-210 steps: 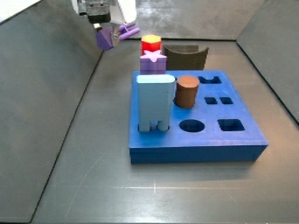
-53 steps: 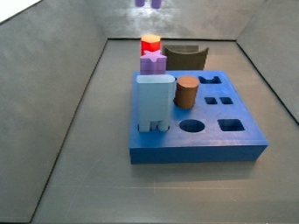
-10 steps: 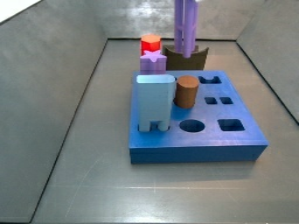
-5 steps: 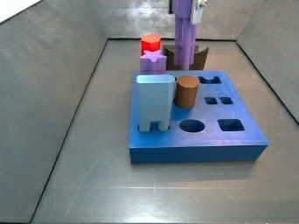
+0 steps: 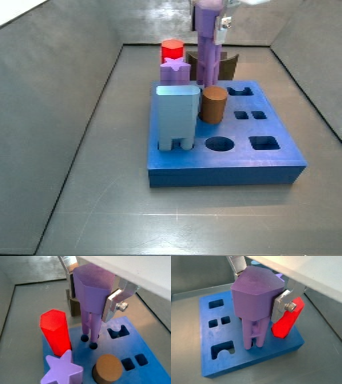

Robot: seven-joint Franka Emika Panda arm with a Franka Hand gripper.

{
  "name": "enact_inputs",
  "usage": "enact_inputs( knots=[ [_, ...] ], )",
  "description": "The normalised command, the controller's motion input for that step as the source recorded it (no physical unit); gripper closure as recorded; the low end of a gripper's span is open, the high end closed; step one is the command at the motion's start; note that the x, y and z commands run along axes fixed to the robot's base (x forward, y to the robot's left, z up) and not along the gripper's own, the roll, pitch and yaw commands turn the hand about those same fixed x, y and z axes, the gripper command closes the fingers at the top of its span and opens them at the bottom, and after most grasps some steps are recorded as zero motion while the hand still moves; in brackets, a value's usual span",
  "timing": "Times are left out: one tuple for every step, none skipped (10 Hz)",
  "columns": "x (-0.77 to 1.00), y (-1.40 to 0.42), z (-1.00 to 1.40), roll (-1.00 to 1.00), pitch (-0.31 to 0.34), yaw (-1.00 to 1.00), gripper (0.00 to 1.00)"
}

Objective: Pick up the 3 prong object. Move up. Place the 3 prong object on the fixture. Regrasp the 3 prong object. Move to above the board. Insert the 3 prong object.
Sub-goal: Insert the 3 prong object.

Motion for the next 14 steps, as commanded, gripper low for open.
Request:
enact_inputs(
  knots=[
    [0.01,0.0,-0.15,0.02,0.076,-0.38,1.0],
    [0.0,-0.06,-0.16,0.04,0.073,-0.39,1.0],
    [0.0,-0.05,-0.14,0.04,0.071,-0.32,1.0],
    [0.0,-0.05,-0.17,0.01,0.067,-0.28,1.0],
    [0.0,-0.13,-0.19,0.03,0.076,-0.25,1.0],
    [0.01,-0.13,-0.13,0.02,0.059,-0.21,1.0],
    [0.07,-0.12,-0.13,0.02,0.043,-0.15,1.0],
    [0.16,0.0,-0.23,0.04,0.037,0.0,1.0],
    [0.17,-0.01,-0.37,0.15,0.064,0.23,1.0],
    [0.27,0.0,-0.39,0.13,0.041,0.49,1.0],
    [0.32,-0.05,-0.48,0.07,0.0,0.53,1.0],
    [0.24,-0.07,-0.55,0.05,0.0,0.6,1.0],
    [0.27,-0.06,-0.51,0.02,0.0,0.58,1.0],
    [0.1,-0.01,-0.29,0.0,0.0,0.05,1.0]
  ],
)
